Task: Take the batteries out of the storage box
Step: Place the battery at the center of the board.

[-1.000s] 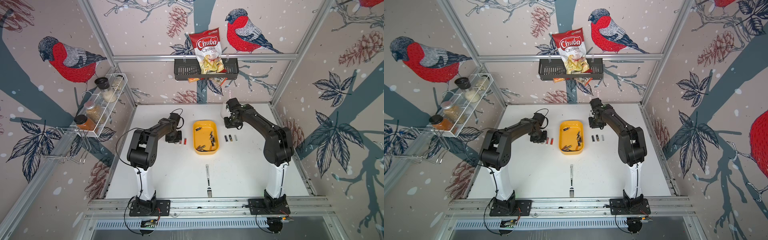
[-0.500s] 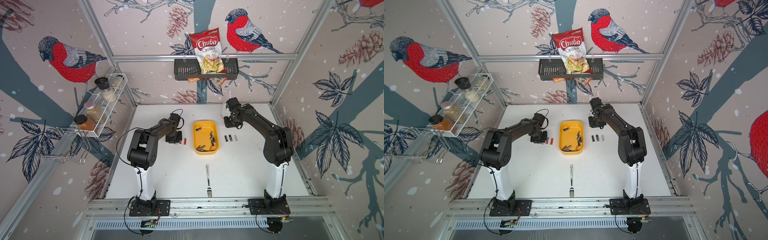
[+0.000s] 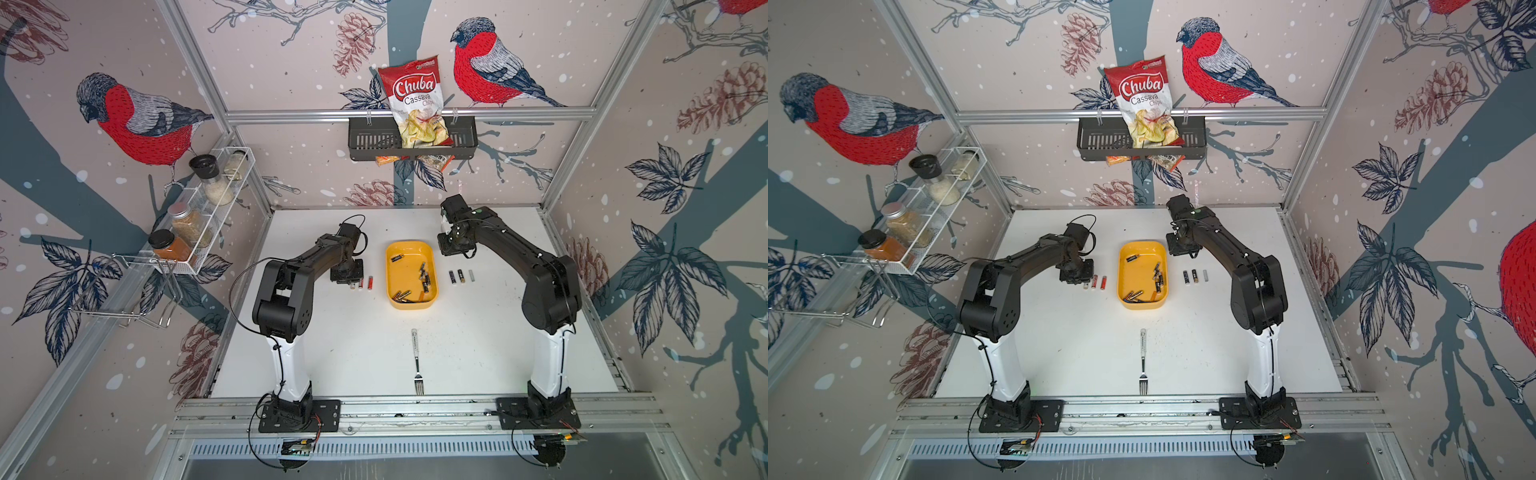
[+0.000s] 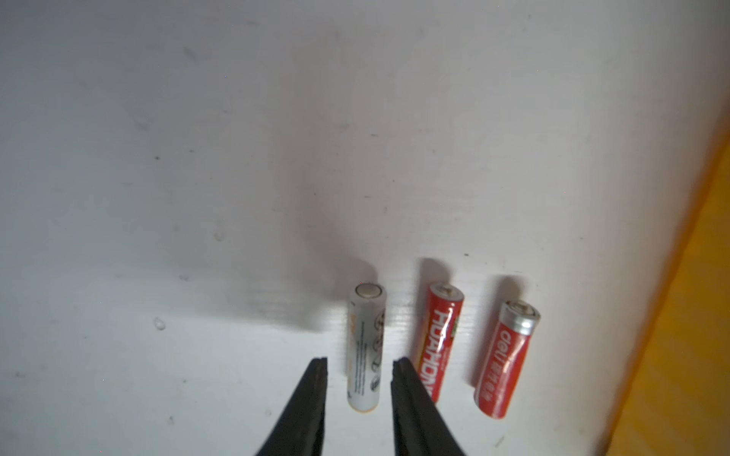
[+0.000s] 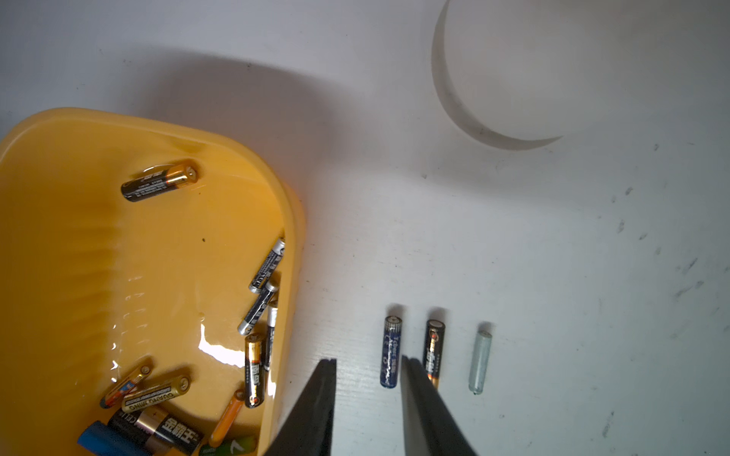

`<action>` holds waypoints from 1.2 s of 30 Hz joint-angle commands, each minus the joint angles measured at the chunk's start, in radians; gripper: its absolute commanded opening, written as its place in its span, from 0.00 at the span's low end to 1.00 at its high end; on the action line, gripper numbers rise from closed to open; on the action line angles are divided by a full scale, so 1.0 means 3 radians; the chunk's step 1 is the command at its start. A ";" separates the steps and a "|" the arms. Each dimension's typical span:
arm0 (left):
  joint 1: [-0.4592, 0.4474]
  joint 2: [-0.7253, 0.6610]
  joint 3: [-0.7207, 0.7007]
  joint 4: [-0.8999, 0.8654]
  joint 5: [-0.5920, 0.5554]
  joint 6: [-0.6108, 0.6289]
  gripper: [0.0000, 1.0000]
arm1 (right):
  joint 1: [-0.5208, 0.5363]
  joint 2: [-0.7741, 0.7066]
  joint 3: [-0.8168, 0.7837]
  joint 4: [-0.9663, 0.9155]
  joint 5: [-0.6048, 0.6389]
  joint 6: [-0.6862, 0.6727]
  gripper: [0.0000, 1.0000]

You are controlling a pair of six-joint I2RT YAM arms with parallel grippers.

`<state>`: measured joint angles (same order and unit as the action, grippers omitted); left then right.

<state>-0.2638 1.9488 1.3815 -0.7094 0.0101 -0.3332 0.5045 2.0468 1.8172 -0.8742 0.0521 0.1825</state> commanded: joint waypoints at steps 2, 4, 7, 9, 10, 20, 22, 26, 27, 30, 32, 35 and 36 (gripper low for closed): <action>0.0011 -0.0053 0.0064 -0.0104 -0.0054 0.0019 0.34 | 0.0130 0.0022 0.0041 -0.0113 0.0090 0.0064 0.34; 0.0016 -0.0063 0.0079 -0.0111 -0.0057 0.0032 0.34 | 0.0174 0.0034 0.0037 -0.0108 0.0085 0.0072 0.34; 0.0016 -0.0053 0.0081 -0.0100 -0.0033 0.0027 0.34 | 0.0189 0.0052 0.0038 -0.0104 0.0064 0.0081 0.34; 0.0018 -0.0048 0.0054 -0.0062 -0.0006 0.0014 0.34 | 0.0185 0.0055 0.0049 -0.0102 0.0062 0.0077 0.34; 0.0017 -0.0039 0.0044 -0.0046 0.0002 0.0011 0.34 | 0.0185 0.0056 0.0058 -0.0106 0.0063 0.0077 0.34; 0.0005 -0.0139 0.0079 -0.0039 0.0055 -0.0034 0.34 | 0.0177 0.0065 0.0083 -0.0109 0.0061 0.0071 0.34; -0.0012 -0.0222 0.0149 -0.0051 0.0134 -0.0062 0.36 | 0.0166 0.0065 0.0084 -0.0101 0.0057 0.0077 0.34; -0.0109 -0.0286 0.0334 -0.0094 0.0240 -0.0111 0.37 | 0.0149 0.0083 0.0140 -0.0107 0.0042 0.0076 0.34; -0.0127 -0.0286 0.0363 -0.0095 0.0289 -0.0128 0.38 | 0.0144 0.0088 0.0165 -0.0113 0.0030 0.0077 0.34; -0.0198 -0.0268 0.0431 -0.0037 0.0428 -0.0185 0.42 | 0.0144 0.0085 0.0193 -0.0111 0.0014 0.0070 0.34; -0.0270 -0.0253 0.0477 -0.0004 0.0472 -0.0235 0.45 | 0.0132 0.0080 0.0195 -0.0112 0.0014 0.0072 0.34; -0.0387 -0.0191 0.0549 0.0031 0.0529 -0.0291 0.47 | 0.0105 0.0046 0.0147 -0.0093 0.0007 0.0066 0.34; -0.0428 -0.0158 0.0579 0.0040 0.0541 -0.0311 0.47 | 0.0096 0.0038 0.0131 -0.0084 0.0002 0.0066 0.34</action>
<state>-0.3714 1.8862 1.5383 -0.7143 0.1371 -0.3965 0.5400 2.0689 1.8633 -0.8974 0.0601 0.1898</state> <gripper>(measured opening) 0.469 0.343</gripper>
